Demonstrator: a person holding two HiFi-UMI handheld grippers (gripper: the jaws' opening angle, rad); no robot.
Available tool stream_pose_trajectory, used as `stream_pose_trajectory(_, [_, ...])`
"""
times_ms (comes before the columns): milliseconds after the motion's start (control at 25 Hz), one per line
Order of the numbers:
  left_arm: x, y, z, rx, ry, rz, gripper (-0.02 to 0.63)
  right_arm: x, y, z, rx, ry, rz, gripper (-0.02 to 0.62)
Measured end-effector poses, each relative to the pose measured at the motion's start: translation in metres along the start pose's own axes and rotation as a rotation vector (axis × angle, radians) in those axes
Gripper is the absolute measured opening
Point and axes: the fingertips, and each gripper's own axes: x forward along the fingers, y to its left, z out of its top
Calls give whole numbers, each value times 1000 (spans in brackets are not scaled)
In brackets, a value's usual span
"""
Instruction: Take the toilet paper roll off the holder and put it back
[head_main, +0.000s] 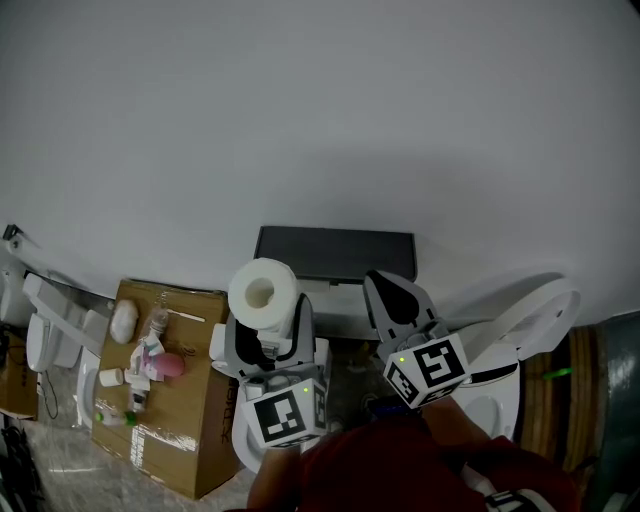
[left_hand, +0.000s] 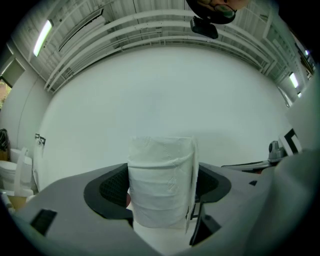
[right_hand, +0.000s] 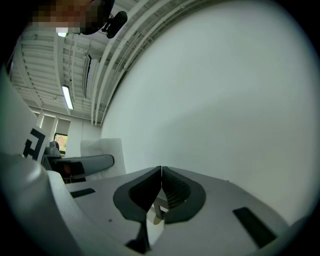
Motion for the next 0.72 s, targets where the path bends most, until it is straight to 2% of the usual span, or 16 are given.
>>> stream_pose_trajectory(440, [34, -6, 67, 19, -166, -12, 409, -6, -4, 7, -11, -14, -12, 17])
stream_pose_trajectory(720, [65, -7, 68, 12, -193, -20, 408, -9, -9, 7, -21, -16, -13, 18])
